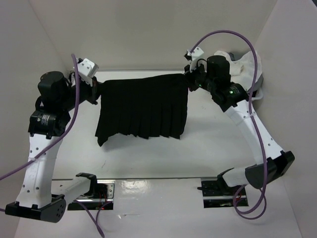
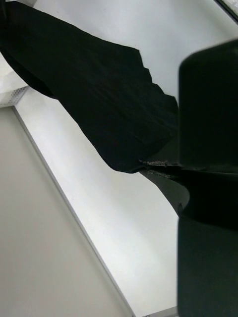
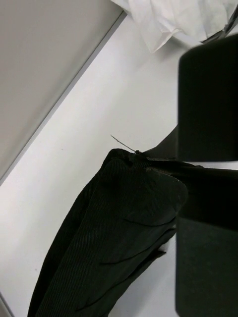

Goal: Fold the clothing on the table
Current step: Flatten the skirt out

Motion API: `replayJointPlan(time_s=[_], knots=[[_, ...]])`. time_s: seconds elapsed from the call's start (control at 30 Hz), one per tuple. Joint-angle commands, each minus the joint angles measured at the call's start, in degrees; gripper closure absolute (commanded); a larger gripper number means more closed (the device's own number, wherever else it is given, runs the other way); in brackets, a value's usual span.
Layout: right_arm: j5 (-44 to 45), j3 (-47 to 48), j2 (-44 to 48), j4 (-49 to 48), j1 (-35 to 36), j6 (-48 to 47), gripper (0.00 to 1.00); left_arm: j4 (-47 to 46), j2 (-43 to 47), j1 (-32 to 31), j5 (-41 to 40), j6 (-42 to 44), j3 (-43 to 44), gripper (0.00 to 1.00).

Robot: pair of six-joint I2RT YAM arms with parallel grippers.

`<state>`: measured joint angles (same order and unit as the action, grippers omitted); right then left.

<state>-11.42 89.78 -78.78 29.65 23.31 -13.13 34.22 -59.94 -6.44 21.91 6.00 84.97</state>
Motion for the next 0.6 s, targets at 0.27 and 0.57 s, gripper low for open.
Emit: replayJointPlan(time_s=[0.27,0.57], knots=[[8.08,-1.01,7.86,-3.63,-0.37,-2.17,1.00,-3.10,0.89,0.28,-0.55,1.73,3.19,0.99],[14.84,-2.94,3.91,-9.78,-0.37,-3.22,1.00,-8.20,-5.00,0.28,-3.62,1.73,2.65,0.99]])
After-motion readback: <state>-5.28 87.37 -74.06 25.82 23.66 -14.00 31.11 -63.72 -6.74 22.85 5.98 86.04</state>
